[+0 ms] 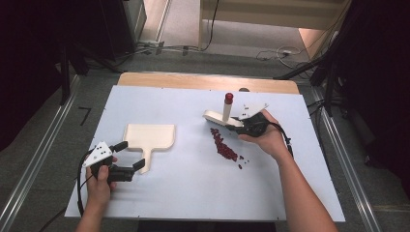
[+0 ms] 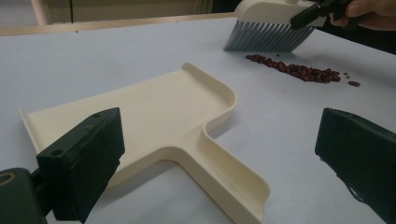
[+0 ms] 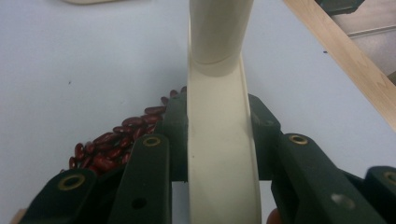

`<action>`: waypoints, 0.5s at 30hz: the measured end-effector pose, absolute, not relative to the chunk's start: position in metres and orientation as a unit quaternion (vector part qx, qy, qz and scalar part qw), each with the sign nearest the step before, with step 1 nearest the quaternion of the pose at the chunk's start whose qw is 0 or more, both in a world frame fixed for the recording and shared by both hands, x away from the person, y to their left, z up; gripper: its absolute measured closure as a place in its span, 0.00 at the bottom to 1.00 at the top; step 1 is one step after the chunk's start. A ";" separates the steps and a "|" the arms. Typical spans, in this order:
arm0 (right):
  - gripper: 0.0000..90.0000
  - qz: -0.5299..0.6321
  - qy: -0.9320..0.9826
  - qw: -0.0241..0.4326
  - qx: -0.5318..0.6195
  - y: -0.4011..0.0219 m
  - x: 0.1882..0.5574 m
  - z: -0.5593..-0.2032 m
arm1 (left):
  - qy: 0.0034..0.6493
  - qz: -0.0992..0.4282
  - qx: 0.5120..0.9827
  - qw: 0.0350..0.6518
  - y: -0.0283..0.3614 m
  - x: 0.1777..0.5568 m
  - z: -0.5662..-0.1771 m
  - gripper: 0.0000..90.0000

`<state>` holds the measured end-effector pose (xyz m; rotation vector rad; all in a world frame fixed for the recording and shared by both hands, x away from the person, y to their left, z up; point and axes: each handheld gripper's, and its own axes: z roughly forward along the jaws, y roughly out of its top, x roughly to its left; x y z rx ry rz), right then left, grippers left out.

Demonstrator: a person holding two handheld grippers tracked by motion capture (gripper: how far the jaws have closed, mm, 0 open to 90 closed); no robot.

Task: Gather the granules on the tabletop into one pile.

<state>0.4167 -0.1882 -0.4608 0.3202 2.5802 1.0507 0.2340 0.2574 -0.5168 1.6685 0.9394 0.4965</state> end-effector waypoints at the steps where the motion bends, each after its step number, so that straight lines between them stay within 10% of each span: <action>1: 0.73 0.367 0.908 0.168 0.110 -0.188 0.414 -0.461 | 0.396 0.210 0.705 0.550 0.258 0.234 -0.517 0.02; 15: 0.73 0.378 0.912 0.149 0.060 -0.210 0.385 -0.467 | 0.396 0.211 0.708 0.545 0.257 0.235 -0.517 0.02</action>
